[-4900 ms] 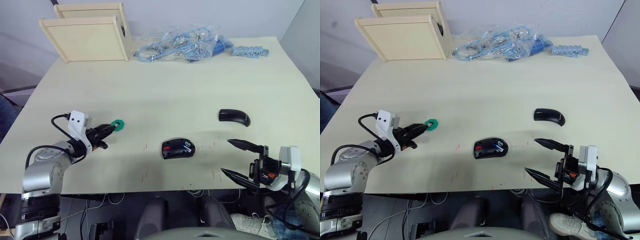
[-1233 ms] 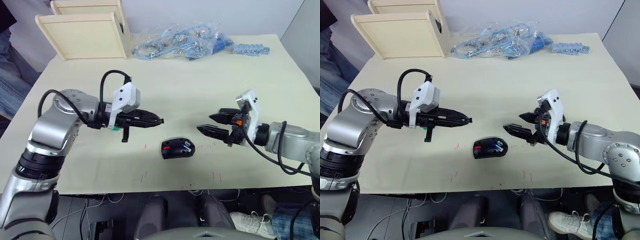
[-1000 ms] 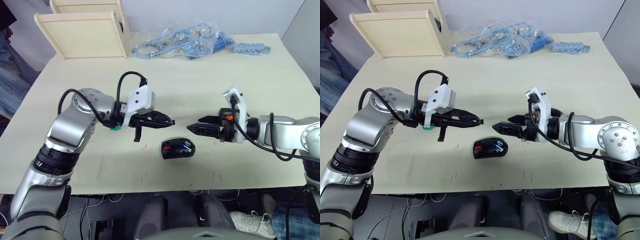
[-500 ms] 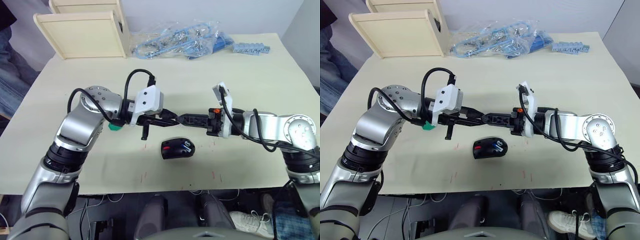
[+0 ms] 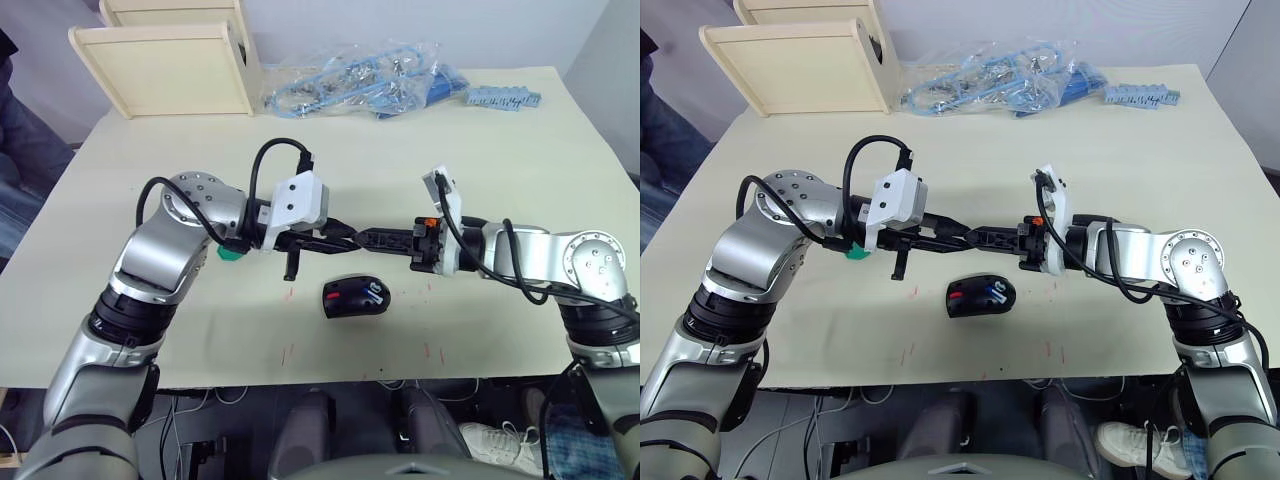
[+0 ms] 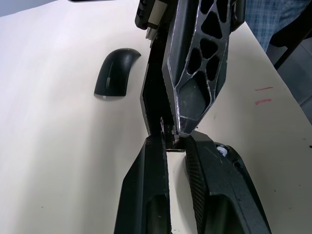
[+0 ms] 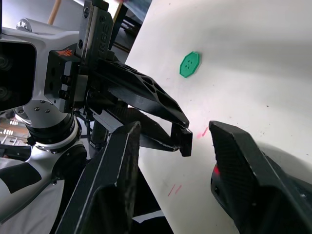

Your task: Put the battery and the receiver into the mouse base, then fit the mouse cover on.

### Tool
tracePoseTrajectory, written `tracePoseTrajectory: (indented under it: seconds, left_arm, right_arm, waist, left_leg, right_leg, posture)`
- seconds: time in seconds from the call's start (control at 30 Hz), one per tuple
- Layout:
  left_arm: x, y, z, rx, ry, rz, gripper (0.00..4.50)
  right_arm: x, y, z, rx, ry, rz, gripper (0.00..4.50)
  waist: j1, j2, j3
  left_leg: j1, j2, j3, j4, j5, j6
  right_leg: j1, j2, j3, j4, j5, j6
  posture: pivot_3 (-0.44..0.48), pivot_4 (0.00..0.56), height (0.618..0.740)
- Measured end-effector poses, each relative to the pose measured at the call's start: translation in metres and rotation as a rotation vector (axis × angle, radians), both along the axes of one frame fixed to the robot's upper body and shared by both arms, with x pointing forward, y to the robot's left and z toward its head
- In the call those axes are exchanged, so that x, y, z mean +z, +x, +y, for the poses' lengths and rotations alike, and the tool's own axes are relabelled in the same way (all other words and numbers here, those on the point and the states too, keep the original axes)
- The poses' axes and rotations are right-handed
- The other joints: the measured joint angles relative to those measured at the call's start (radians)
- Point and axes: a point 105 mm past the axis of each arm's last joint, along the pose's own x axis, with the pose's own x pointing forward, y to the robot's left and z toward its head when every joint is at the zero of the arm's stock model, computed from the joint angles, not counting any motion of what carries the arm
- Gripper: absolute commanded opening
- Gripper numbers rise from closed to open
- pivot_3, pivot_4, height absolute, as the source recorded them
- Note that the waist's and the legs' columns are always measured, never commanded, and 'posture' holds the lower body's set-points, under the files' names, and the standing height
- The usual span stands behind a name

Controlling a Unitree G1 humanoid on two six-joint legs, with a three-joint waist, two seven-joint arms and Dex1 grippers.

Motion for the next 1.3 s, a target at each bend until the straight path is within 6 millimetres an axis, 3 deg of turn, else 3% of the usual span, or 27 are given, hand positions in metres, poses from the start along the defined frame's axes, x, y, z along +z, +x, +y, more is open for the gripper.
tracePoseTrajectory:
  seconds: [0.43, 0.57, 0.83, 0.87, 0.93, 0.97, 1.0, 1.3]
  left_arm:
    - [0.0000, 0.0001, 0.0005, 0.001, 0.002, 0.000, 0.03]
    - [-0.0001, 0.0001, 0.0006, 0.002, 0.003, 0.002, 0.03]
    - [-0.0002, 0.0002, 0.0007, 0.005, 0.003, 0.005, 0.03]
    - [-0.0002, 0.0003, 0.0007, 0.006, 0.002, 0.006, 0.03]
    - [-0.0002, 0.0004, 0.0007, 0.007, 0.002, 0.006, 0.03]
    - [0.0000, 0.0004, 0.0006, 0.007, 0.000, 0.006, 0.03]
    - [0.0003, 0.0006, 0.0008, 0.009, 0.001, 0.003, 0.03]
    - [0.0002, 0.0006, 0.0006, 0.012, -0.003, -0.003, 0.03]
  right_arm:
    - [-0.0024, -0.0016, -0.0049, 0.000, -0.006, 0.002, 2.25]
    - [-0.0022, -0.0020, -0.0047, 0.002, -0.006, 0.001, 1.55]
    - [-0.0019, -0.0023, -0.0041, 0.003, -0.004, 0.000, 1.55]
    - [-0.0019, -0.0023, -0.0040, 0.003, -0.003, 0.000, 1.11]
    - [-0.0019, -0.0023, -0.0038, 0.004, -0.003, 0.000, 0.77]
    - [-0.0022, -0.0020, -0.0039, 0.001, -0.005, 0.001, 0.22]
    - [-0.0024, -0.0015, -0.0044, -0.003, -0.006, 0.002, 0.05]
    - [-0.0019, -0.0006, -0.0045, -0.010, -0.003, 0.002, 0.05]
  waist:
    - [0.000, 0.000, 0.000]
    - [0.000, 0.000, 0.000]
    - [0.000, 0.000, 0.000]
    - [0.000, 0.000, 0.000]
    - [0.000, 0.000, 0.000]
    - [0.000, 0.000, 0.000]
    - [0.000, 0.000, 0.000]
    - [0.000, 0.000, 0.000]
  left_leg:
    - [0.000, 0.000, 0.000, 0.000, 0.000, 0.000]
    - [0.000, 0.000, 0.000, 0.000, 0.000, 0.000]
    - [0.000, 0.000, 0.000, 0.000, 0.000, 0.000]
    - [0.000, 0.000, 0.000, 0.000, 0.000, 0.000]
    - [0.000, 0.000, 0.000, 0.000, 0.000, 0.000]
    - [0.000, 0.000, 0.000, 0.000, 0.000, 0.000]
    - [0.000, 0.000, 0.000, 0.000, 0.000, 0.000]
    - [0.000, 0.000, 0.000, 0.000, 0.000, 0.000]
  right_leg:
    - [0.000, 0.000, 0.000, 0.000, 0.000, 0.000]
    - [0.000, 0.000, 0.000, 0.000, 0.000, 0.000]
    - [0.000, 0.000, 0.000, 0.000, 0.000, 0.000]
    - [0.000, 0.000, 0.000, 0.000, 0.000, 0.000]
    - [0.000, 0.000, 0.000, 0.000, 0.000, 0.000]
    - [0.000, 0.000, 0.000, 0.000, 0.000, 0.000]
    - [0.000, 0.000, 0.000, 0.000, 0.000, 0.000]
    - [0.000, 0.000, 0.000, 0.000, 0.000, 0.000]
  posture:
    - [0.000, 0.150, 0.740]
    - [0.000, 0.150, 0.740]
    - [0.000, 0.150, 0.740]
    - [0.000, 0.150, 0.740]
    - [0.000, 0.150, 0.740]
    - [0.000, 0.150, 0.740]
    - [0.000, 0.150, 0.740]
    - [0.000, 0.150, 0.740]
